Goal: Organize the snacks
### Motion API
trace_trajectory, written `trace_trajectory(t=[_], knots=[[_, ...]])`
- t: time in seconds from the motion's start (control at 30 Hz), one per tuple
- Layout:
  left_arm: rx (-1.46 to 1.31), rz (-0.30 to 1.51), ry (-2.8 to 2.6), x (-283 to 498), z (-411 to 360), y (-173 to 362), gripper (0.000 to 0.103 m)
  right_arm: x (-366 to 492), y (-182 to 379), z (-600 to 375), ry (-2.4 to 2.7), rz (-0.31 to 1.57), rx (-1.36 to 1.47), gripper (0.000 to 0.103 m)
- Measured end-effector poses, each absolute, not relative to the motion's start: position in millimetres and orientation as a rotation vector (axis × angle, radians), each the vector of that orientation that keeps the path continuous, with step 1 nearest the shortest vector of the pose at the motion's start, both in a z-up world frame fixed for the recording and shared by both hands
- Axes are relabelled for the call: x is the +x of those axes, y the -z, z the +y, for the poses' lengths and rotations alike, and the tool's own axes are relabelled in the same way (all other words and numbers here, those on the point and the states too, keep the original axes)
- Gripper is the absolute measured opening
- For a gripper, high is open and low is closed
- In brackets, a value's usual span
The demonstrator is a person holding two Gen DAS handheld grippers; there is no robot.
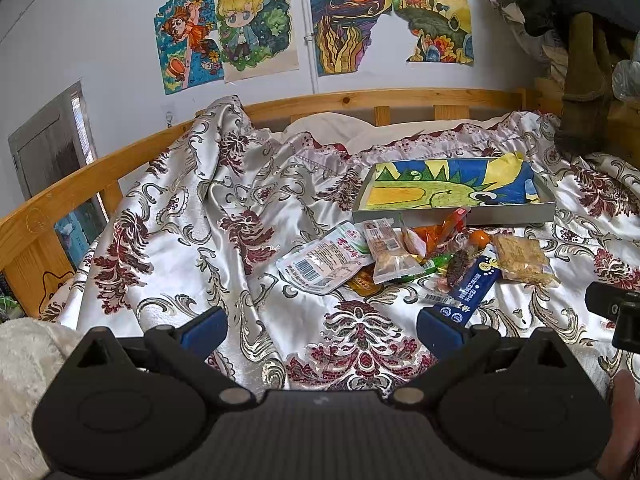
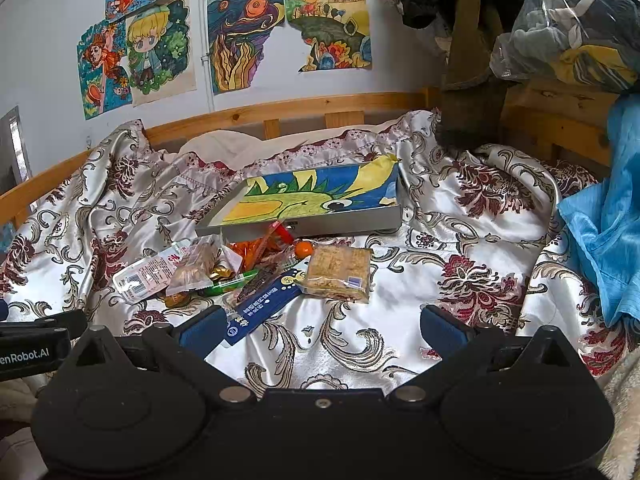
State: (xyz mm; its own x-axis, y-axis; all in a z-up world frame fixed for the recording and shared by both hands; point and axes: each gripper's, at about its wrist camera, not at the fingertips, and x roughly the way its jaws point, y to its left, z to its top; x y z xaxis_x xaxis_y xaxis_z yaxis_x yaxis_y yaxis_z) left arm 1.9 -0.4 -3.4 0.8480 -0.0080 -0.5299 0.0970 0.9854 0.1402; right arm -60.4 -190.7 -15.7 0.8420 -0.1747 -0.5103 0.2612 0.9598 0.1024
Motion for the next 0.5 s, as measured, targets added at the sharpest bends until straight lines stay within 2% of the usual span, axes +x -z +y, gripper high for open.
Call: trace_trajectory(t=[0.5], knots=[[0.178, 0.597, 0.066, 3.5, -8.6, 4.4, 0.103, -58.1, 17.6, -191.4, 0.234, 0.535, 0.174, 0.102]])
